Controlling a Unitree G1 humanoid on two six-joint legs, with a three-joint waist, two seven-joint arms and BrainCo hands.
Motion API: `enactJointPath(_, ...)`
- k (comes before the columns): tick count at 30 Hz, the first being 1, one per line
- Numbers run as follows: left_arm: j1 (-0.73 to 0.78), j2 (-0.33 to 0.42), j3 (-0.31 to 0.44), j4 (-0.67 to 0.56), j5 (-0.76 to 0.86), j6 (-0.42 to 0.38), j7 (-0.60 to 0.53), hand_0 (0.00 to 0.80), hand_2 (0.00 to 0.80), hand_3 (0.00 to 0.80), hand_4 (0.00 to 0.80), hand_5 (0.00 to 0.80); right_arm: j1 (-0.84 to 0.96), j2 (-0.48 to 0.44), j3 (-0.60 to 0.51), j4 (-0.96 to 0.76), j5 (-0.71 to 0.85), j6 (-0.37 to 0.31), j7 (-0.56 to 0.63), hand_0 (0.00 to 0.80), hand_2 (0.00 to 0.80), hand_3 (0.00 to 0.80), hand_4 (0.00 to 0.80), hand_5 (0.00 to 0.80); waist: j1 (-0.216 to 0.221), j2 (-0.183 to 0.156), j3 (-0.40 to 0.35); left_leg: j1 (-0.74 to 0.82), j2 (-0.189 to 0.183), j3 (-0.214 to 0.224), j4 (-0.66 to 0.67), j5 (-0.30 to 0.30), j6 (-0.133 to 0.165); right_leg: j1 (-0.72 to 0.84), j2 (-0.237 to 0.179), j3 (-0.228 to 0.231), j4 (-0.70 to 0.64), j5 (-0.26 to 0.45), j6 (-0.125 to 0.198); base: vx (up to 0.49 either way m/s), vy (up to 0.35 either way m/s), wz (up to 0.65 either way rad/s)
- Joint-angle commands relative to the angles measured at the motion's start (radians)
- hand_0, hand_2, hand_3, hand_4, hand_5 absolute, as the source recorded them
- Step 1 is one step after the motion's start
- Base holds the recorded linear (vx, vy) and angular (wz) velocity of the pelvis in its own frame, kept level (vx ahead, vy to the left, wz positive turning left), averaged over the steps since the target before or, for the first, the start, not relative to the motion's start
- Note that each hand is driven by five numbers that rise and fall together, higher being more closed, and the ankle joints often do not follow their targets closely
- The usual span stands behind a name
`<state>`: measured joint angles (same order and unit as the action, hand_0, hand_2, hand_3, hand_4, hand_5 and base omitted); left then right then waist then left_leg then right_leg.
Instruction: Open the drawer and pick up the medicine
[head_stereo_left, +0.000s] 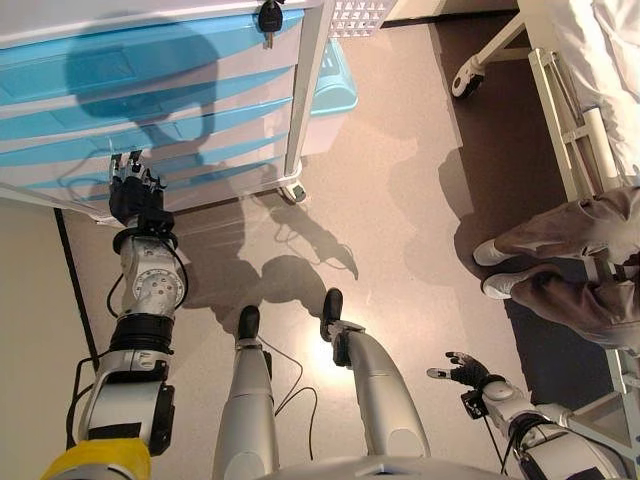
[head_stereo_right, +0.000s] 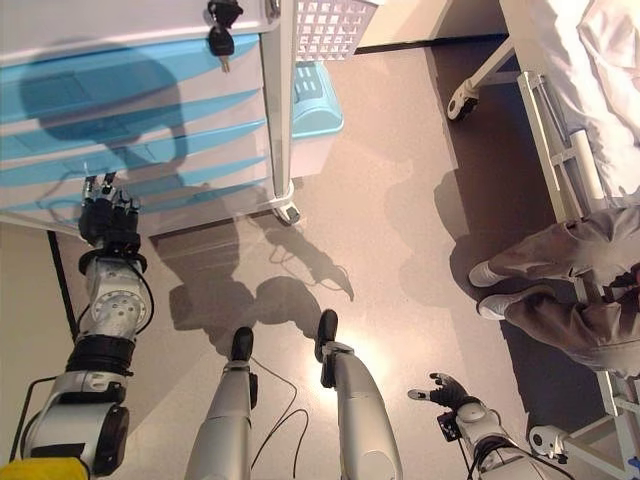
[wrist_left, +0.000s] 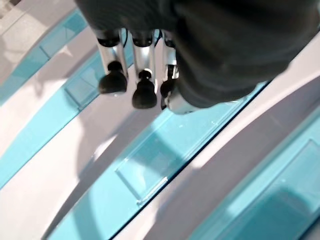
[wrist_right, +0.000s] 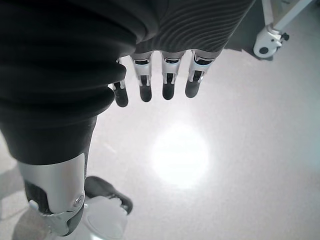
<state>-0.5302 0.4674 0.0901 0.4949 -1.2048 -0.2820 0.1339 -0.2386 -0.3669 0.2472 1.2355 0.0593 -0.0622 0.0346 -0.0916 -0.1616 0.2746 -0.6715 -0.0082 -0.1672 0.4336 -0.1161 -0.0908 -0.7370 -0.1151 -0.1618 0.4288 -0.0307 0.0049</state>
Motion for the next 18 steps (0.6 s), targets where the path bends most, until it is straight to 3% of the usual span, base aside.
enactJointPath(1,-0.153,0.103,0.040,-0.263,0.068,-0.171,-0.122,0.800,0.800,0.800,0.800,0.800,0.077,-0.074,0.033,0.031,-0.011,-0.003,-0.009,0.000,0.000,0.000,0.000,0.000,0.027,0.026,-0.097,-0.089,-0.052,0.026,0.008,0.064,0.076,0.027,0.003,0.003,0.017,-0.002,0.063,-0.023,-0.053,0.10)
enactJointPath(18,-0.061,0.033,0.055,-0.334,0.075,-0.150,-0.147,0.800,0.800,0.800,0.800,0.800,0.080,-0.073,0.028,0.032,-0.028,-0.001,-0.013,0.000,0.000,0.000,0.000,0.000,0.053,0.022,-0.096,-0.072,-0.050,-0.007,0.020,0.074,0.062,0.050,0.006,-0.031,0.054,-0.038,0.047,-0.013,-0.033,0.06)
